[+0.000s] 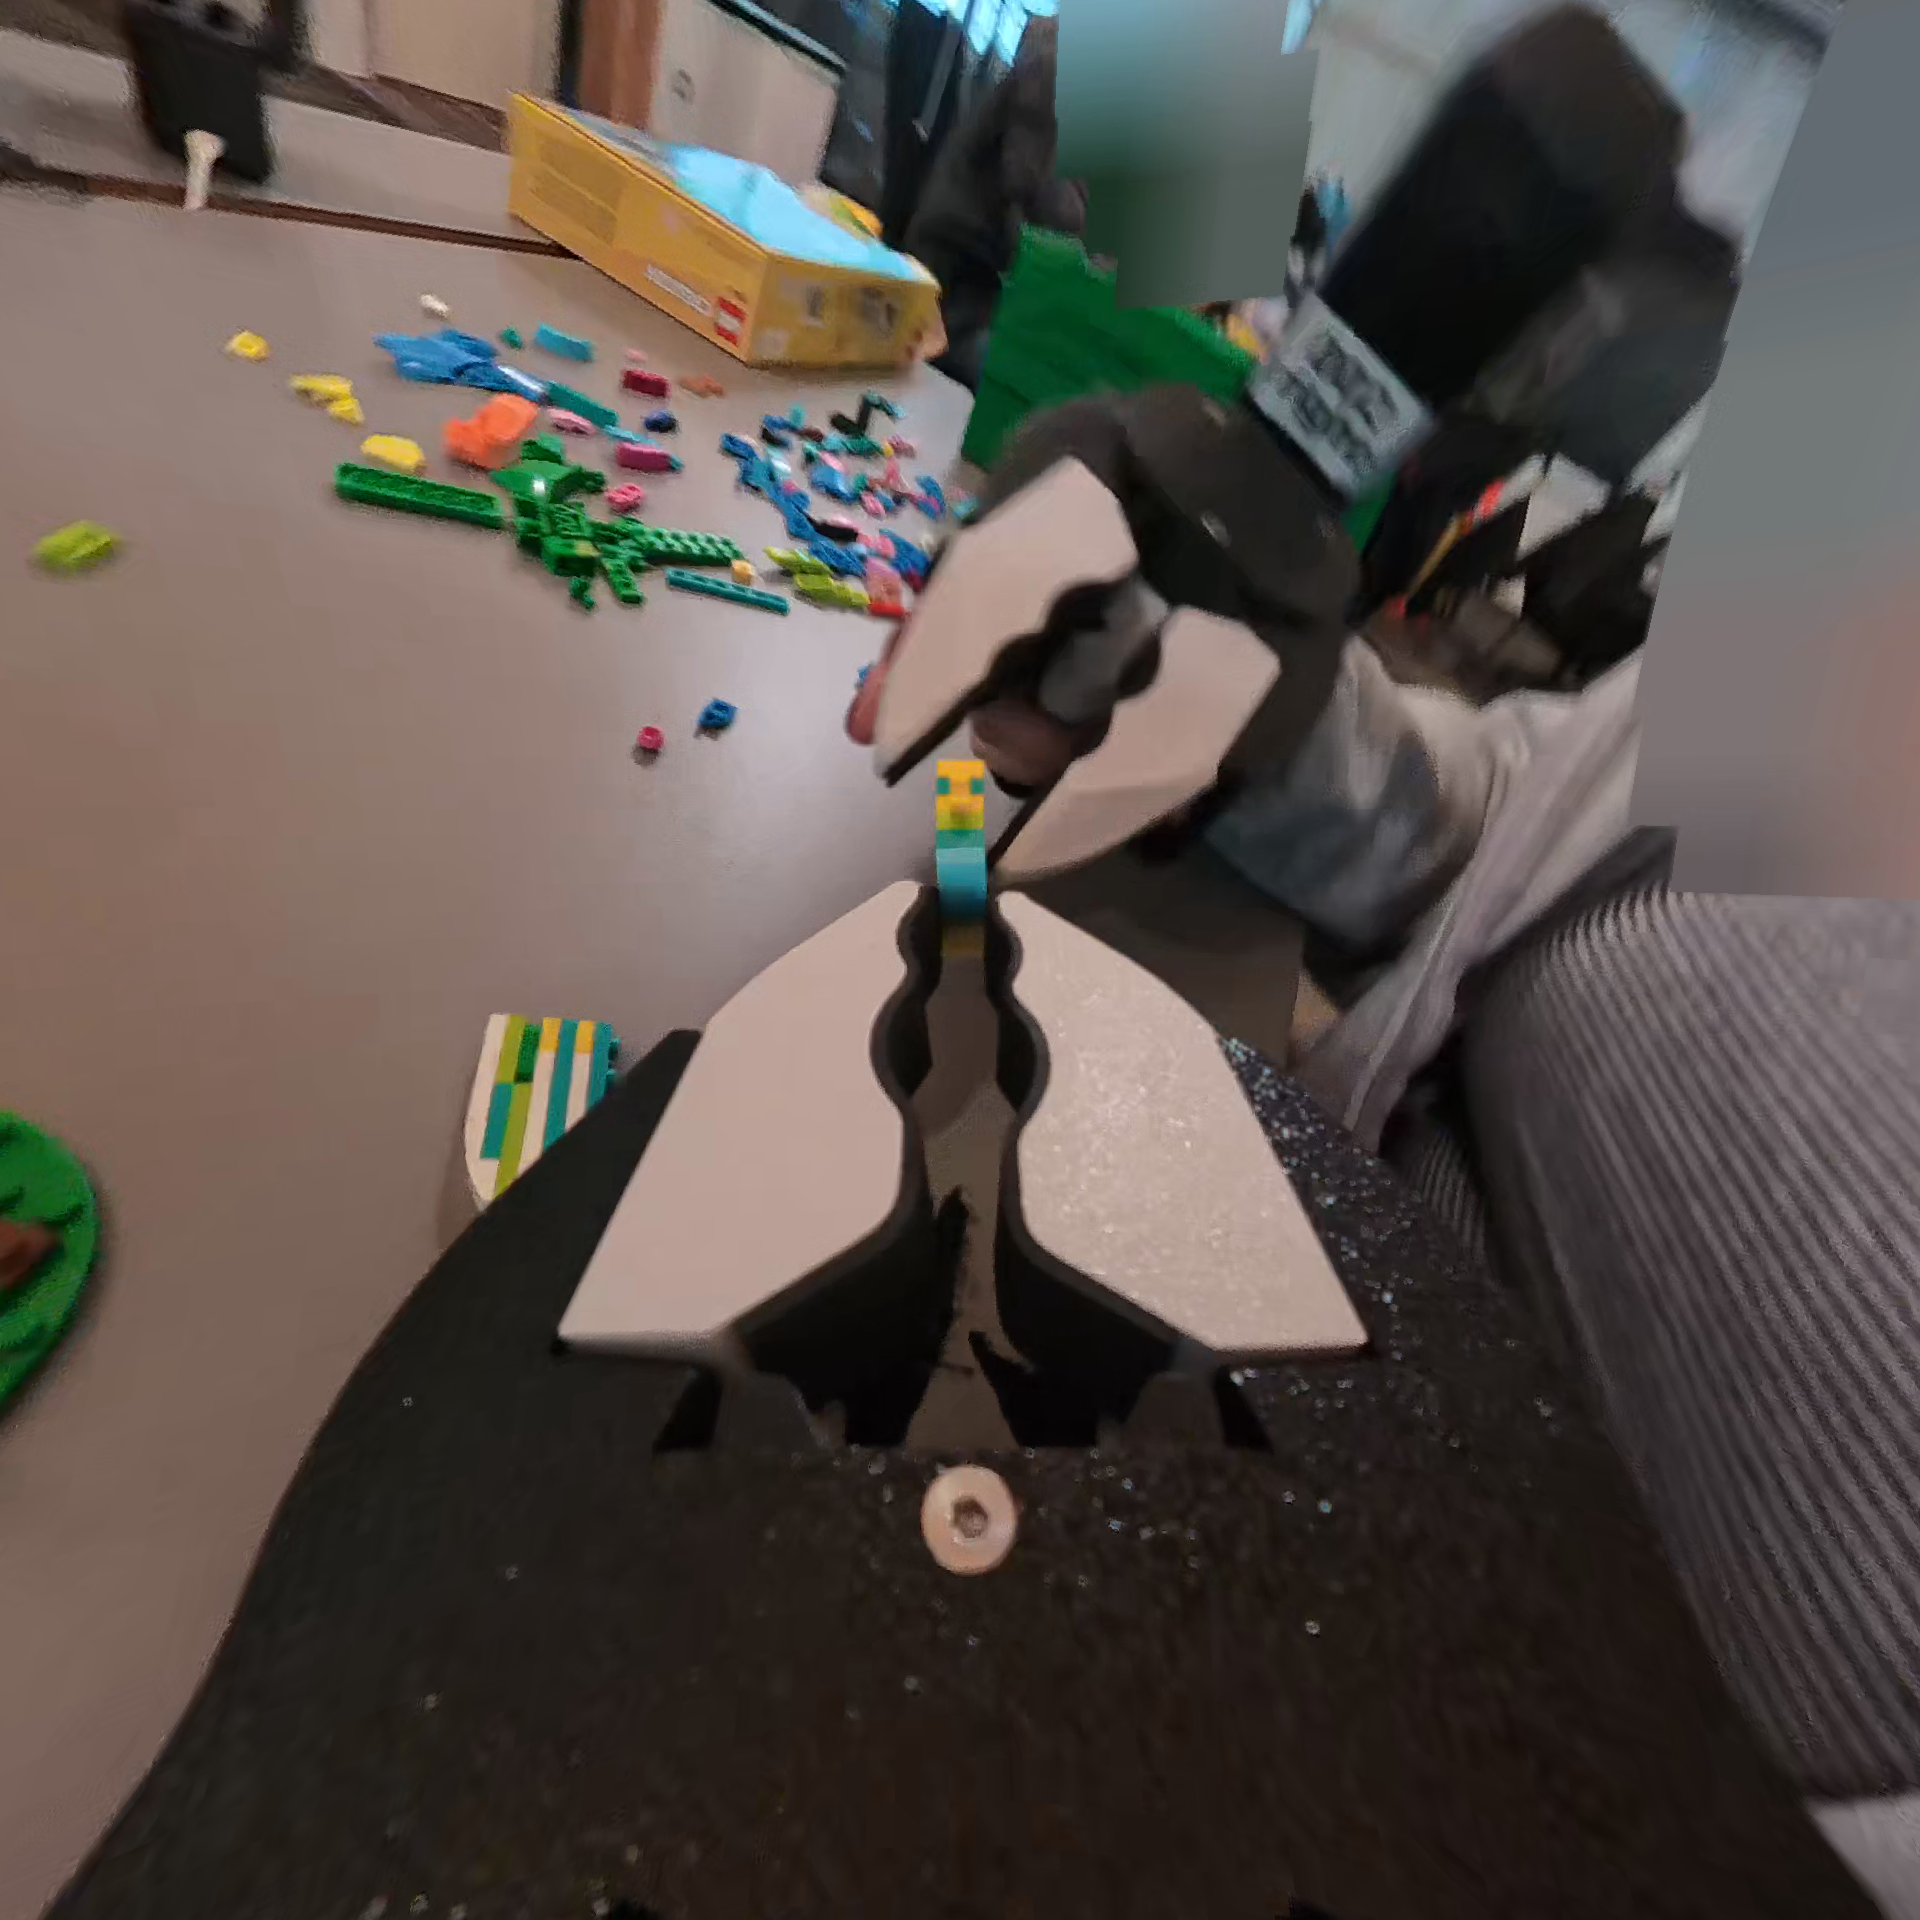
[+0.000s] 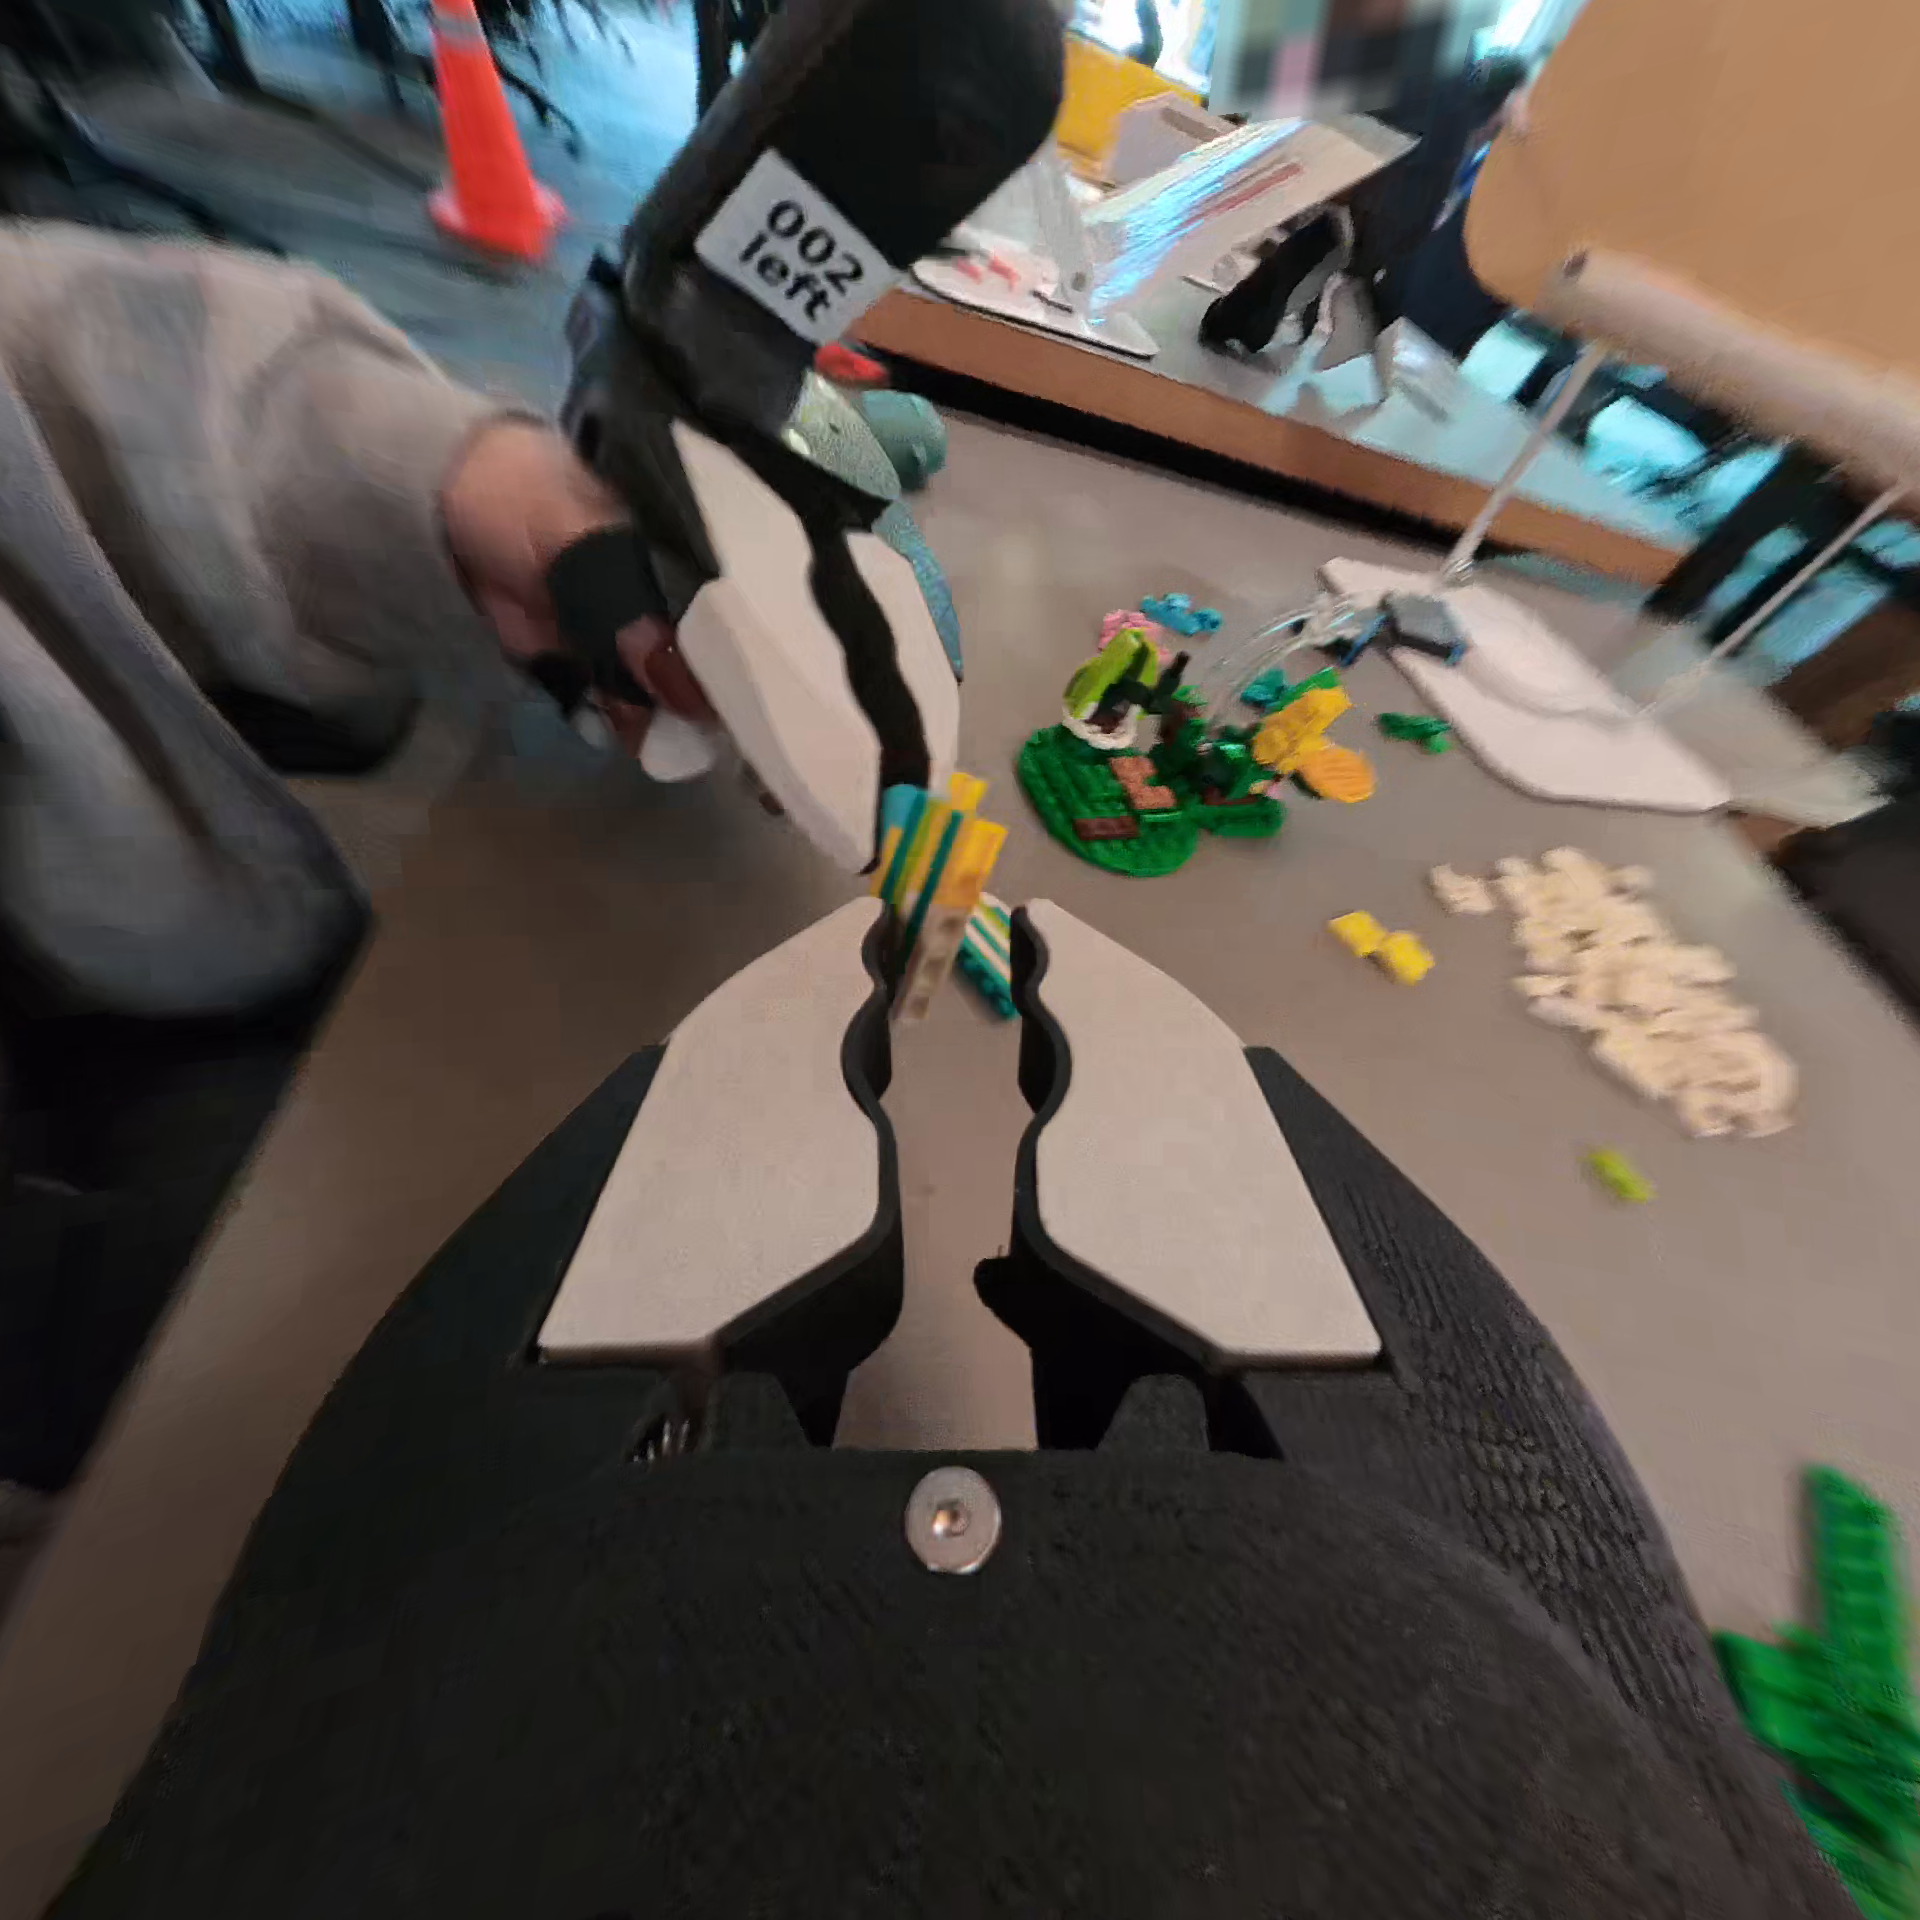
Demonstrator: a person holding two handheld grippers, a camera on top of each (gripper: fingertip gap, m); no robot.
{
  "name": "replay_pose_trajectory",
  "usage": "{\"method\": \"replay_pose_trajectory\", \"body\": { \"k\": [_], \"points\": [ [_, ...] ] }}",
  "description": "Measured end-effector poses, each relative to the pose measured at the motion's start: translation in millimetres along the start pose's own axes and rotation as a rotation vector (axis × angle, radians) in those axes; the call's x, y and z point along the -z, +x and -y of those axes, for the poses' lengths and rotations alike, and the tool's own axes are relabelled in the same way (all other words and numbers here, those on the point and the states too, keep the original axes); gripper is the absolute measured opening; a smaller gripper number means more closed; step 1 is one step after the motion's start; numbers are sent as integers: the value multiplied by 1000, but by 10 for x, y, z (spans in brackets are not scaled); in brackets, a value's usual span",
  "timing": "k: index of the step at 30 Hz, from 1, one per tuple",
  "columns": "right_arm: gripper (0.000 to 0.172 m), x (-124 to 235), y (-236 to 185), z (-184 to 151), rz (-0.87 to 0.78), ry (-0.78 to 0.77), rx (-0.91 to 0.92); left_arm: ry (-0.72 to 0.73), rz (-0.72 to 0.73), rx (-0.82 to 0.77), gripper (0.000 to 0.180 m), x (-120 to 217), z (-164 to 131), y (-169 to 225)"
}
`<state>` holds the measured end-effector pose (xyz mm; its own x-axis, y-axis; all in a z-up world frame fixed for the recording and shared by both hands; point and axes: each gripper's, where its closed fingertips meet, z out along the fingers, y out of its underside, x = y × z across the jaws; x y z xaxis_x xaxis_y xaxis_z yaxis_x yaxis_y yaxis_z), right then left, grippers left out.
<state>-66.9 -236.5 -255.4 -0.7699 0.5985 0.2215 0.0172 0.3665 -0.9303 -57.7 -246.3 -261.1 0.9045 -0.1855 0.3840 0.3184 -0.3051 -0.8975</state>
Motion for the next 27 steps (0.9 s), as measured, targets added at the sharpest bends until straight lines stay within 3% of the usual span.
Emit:
{"method": "replay_pose_trajectory", "body": {
  "k": [3,6,8,16,18,21,24,27],
  "points": [
    [27,7,-134,-3,178,11,-224,-95,10,-131,8,-34,-91,61],
    [18,13,-240,8,257,19,-248,-101,-36,-138,8,-69,-109,133],
    [7,53,-293,83,307,59,-269,-64,-116,-121,8,-48,-69,239],
    [7,339,-417,510,726,369,-671,200,-506,122,7,88,288,659],
    [7,363,-420,541,766,394,-709,248,-546,181,7,131,357,651],
    [6,255,-323,417,629,313,-667,223,-452,165,8,113,318,525],
    [6,88,-146,-27,337,20,-464,196,-317,157,7,107,288,339],
    [6,73,-67,-386,197,-225,-317,146,-174,159,7,86,220,148]
  ]
}}
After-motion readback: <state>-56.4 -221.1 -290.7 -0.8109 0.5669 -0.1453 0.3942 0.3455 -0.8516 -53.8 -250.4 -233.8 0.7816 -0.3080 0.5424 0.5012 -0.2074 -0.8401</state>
